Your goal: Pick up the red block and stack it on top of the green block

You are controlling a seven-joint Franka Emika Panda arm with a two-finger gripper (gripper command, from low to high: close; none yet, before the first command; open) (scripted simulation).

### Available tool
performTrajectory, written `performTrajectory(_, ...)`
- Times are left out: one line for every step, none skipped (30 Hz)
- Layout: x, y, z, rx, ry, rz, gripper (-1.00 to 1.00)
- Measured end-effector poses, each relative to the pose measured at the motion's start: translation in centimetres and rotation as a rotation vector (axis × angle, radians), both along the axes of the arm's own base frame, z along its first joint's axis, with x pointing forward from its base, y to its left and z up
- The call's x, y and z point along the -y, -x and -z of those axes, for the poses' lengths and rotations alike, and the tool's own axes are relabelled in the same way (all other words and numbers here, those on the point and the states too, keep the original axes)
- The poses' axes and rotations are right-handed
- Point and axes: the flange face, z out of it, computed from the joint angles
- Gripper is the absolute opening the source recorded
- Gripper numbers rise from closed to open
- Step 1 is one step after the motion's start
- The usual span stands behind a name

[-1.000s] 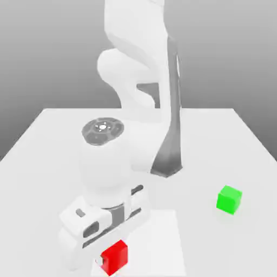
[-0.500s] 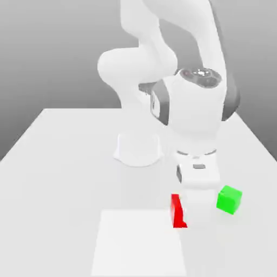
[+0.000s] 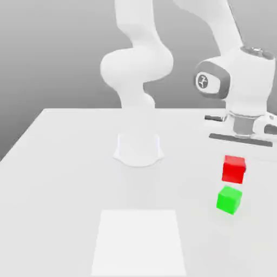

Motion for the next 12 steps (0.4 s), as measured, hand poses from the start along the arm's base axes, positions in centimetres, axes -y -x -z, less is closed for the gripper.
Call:
performTrajectory(-0.2, 0.1, 0.4, -0.001, -0.002, -0.009, -1.00)
performTrajectory(-0.3, 0.1, 0.9, -0.002, -0.004, -0.014, -1.00)
performTrajectory(-0.4, 0.2, 1.5, -0.002, -0.005, -0.017, -1.00)
performTrajectory(-0.4, 0.1, 2.1, -0.002, -0.006, -0.018, -1.00)
performTrajectory(-0.4, 0.1, 2.7, -0.002, -0.006, -0.019, -1.00)
performTrajectory(-0.4, 0.2, 3.3, -0.002, -0.006, -0.019, -1.00)
performTrajectory(-0.3, 0.2, 4.0, -0.001, -0.004, -0.018, -1.00)
performTrajectory(-0.2, 0.2, 4.6, -0.001, -0.003, -0.016, -1.00)
performTrajectory(-0.1, 0.2, 5.3, 0.000, -0.001, -0.015, -1.00)
performTrajectory(0.0, 0.2, 5.8, 0.000, 0.001, -0.014, 1.00)
performTrajectory(0.0, 0.2, 5.8, 0.000, 0.001, -0.014, 1.00)
performTrajectory(0.0, 0.2, 5.8, 0.000, 0.001, -0.014, 1.00)
